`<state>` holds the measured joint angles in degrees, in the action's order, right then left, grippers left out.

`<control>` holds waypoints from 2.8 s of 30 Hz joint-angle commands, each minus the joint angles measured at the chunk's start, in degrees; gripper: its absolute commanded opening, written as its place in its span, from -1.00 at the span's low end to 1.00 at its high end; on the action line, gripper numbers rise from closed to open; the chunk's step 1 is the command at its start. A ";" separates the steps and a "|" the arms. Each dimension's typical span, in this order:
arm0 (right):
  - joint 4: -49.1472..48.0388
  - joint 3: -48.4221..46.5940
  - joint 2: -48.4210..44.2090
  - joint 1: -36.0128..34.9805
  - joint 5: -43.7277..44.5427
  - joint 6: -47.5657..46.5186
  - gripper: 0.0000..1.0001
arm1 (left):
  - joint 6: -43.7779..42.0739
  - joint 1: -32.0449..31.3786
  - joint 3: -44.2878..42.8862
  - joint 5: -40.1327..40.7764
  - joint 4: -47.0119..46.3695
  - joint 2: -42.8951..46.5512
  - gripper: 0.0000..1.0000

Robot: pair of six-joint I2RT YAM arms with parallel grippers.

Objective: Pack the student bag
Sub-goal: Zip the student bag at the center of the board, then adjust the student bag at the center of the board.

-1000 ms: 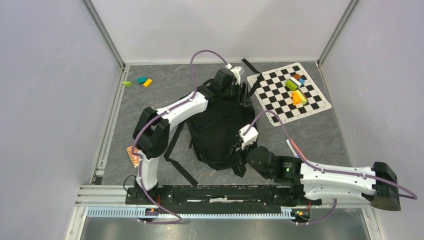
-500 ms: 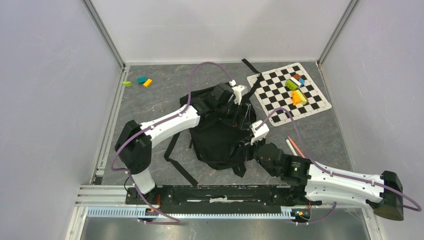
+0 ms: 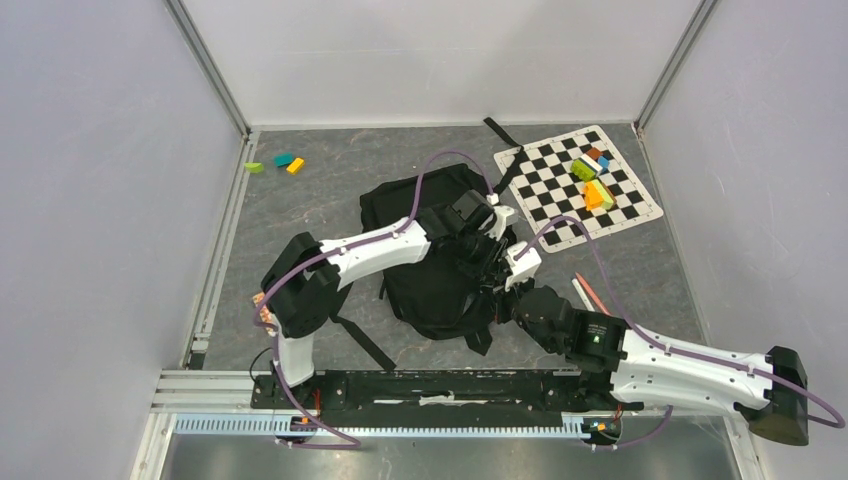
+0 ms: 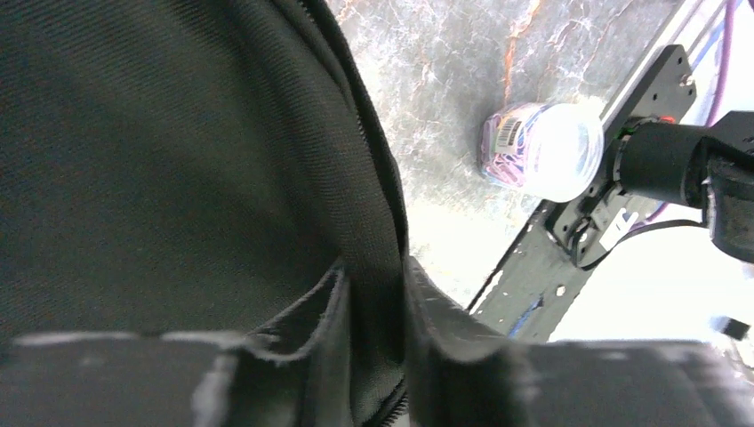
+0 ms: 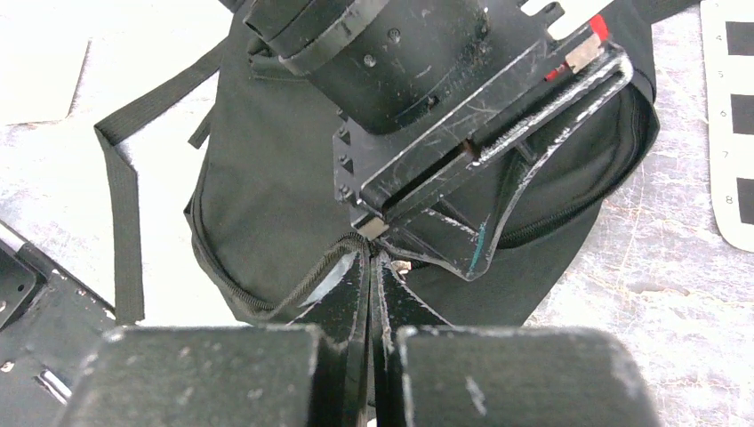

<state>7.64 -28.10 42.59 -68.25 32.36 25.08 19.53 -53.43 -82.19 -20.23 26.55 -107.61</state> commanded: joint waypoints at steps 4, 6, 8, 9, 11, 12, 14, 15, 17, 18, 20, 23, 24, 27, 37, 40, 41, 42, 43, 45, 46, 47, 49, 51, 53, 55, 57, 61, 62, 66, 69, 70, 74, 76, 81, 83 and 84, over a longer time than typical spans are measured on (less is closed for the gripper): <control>-4.85 -1.14 -0.53 0.31 -5.36 -2.73 -1.00 | 0.03 -1.41 -4.19 -6.31 -3.07 -2.29 -0.92; -6.44 -0.48 -0.28 0.06 -8.06 -3.13 -1.00 | 1.51 -1.35 -4.62 -5.55 -5.52 -1.98 -0.96; -7.16 0.03 0.36 -0.62 -10.15 -3.19 -1.00 | 2.84 -1.29 -5.44 -4.31 -7.74 -1.85 -0.96; -8.41 0.14 0.84 -1.25 -10.76 -3.32 -1.00 | 3.39 -1.32 -6.05 -3.76 -8.71 -1.96 -0.96; -9.76 0.32 1.84 -3.03 -11.56 -3.76 -1.00 | 4.01 -1.33 -7.61 -2.54 -9.85 -2.32 -0.96; -10.28 0.28 2.49 -3.84 -12.16 -4.02 -1.00 | 4.03 -1.24 -8.63 -2.01 -10.02 -2.64 -0.96; -10.86 0.15 3.77 -5.38 -13.16 -4.37 -1.00 | 4.16 -0.84 -10.98 -1.21 -9.94 -3.40 -0.96; -10.97 0.03 4.26 -6.30 -13.41 -4.48 -1.00 | 4.24 -0.65 -12.18 -0.98 -9.95 -3.62 -0.96; -11.14 0.09 5.42 -7.94 -13.31 -4.52 -1.00 | 4.29 0.01 -14.32 -0.44 -9.94 -4.17 -0.96; -11.23 0.15 5.85 -8.71 -13.31 -4.44 -1.00 | 4.24 0.38 -15.37 -0.24 -9.82 -4.47 -0.96; -11.55 0.28 6.56 -10.05 -13.09 -4.04 -1.00 | 4.20 1.26 -17.17 0.22 -9.67 -4.88 -0.96; -11.77 0.00 7.07 -12.04 -12.72 -3.07 -1.00 | 3.64 2.59 -19.72 1.50 -9.11 -5.37 -0.96; -11.77 -0.27 7.23 -12.56 -12.54 -2.83 -1.00 | 3.31 2.99 -20.62 1.95 -8.85 -5.44 -0.96; -11.39 -1.39 7.30 -13.97 -11.43 -1.82 -1.00 | 2.37 4.30 -22.68 3.36 -8.31 -5.83 -0.96; 8.05 -13.38 5.63 -9.52 9.16 -1.26 -0.44 | -3.05 6.06 -19.07 4.36 -7.13 -2.72 -0.67; 12.34 -16.90 5.14 -2.15 6.51 -5.31 0.06 | -4.26 6.06 -13.98 4.52 -8.78 0.28 0.19; 13.39 -17.35 5.18 0.65 5.27 -6.31 0.18 | -4.54 6.06 -12.64 5.16 -9.40 1.44 0.44; 14.28 -17.70 5.28 3.46 4.18 -6.91 0.29 | -4.72 6.06 -11.15 6.16 -9.99 2.59 0.59; 14.85 -17.86 5.38 5.71 3.48 -7.36 0.36 | -4.83 6.06 -9.75 7.53 -10.55 3.78 0.67; 16.10 -17.64 5.32 9.00 2.83 -7.20 0.56 | -4.87 6.06 -5.89 10.13 -12.01 6.83 0.80; 16.68 -17.25 5.14 10.52 2.77 -6.83 0.64 | -4.80 5.97 -3.99 10.97 -13.30 8.25 0.84; 17.12 -16.83 4.77 12.34 2.47 -6.47 0.73 | -4.69 5.92 -1.29 10.96 -14.97 9.95 0.87; 17.50 -15.45 3.87 16.52 1.89 -5.76 0.84 | -5.45 5.24 4.06 9.76 -17.98 12.89 0.89; 17.50 -13.54 2.76 21.17 0.90 -5.79 0.94 | -6.95 3.66 8.74 10.22 -19.75 15.32 0.90; 17.05 -11.63 1.74 25.88 -1.29 -6.30 0.96 | -8.13 1.18 12.65 10.82 -21.07 17.12 0.91; 15.45 -9.34 0.98 31.85 -5.71 -7.37 0.96 | -8.16 -1.55 16.91 11.23 -23.83 18.68 0.92; 14.12 -7.04 0.78 37.66 -11.28 -7.23 0.96 | -7.61 -4.32 20.10 12.12 -26.23 19.34 0.99; 11.45 -1.54 -1.56 44.42 -18.26 -3.10 0.96 | -7.84 -9.79 23.79 16.06 -31.54 18.59 0.99; 11.20 -0.30 -2.33 44.90 -18.36 -2.11 0.96 | -7.95 -10.61 23.79 17.22 -31.73 17.80 0.99; 11.63 2.60 -5.00 45.09 -18.36 -0.23 0.96 | -9.36 -13.72 21.91 26.02 -30.51 14.33 0.99; 12.58 3.85 -7.10 45.05 -18.82 0.04 0.96 | -10.78 -14.85 20.40 31.50 -29.62 12.20 0.99; 12.89 4.13 -7.74 45.07 -18.87 0.02 0.96 | -11.49 -15.11 20.11 32.54 -29.55 11.61 0.99; 13.69 4.86 -10.00 45.07 -19.80 0.12 0.96 | -13.45 -15.83 18.18 39.20 -27.17 8.79 0.99; 13.86 4.98 -11.03 45.09 -19.99 0.17 0.96 | -14.04 -15.90 16.96 42.80 -24.97 7.98 0.97; 14.41 5.23 -11.61 45.05 -20.70 0.05 0.96 | -13.74 -15.88 15.09 43.60 -22.88 9.20 0.42; 14.38 5.32 -11.39 45.05 -21.42 -0.45 0.96 | -13.89 -15.88 14.61 43.81 -22.14 9.35 0.13; 14.38 5.30 -11.39 45.09 -21.85 -0.53 0.96 | -14.07 -15.77 14.24 44.23 -21.46 9.33 0.01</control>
<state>21.98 -23.22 31.29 -23.46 12.16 24.62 7.44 -69.14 -64.84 19.97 4.16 -99.72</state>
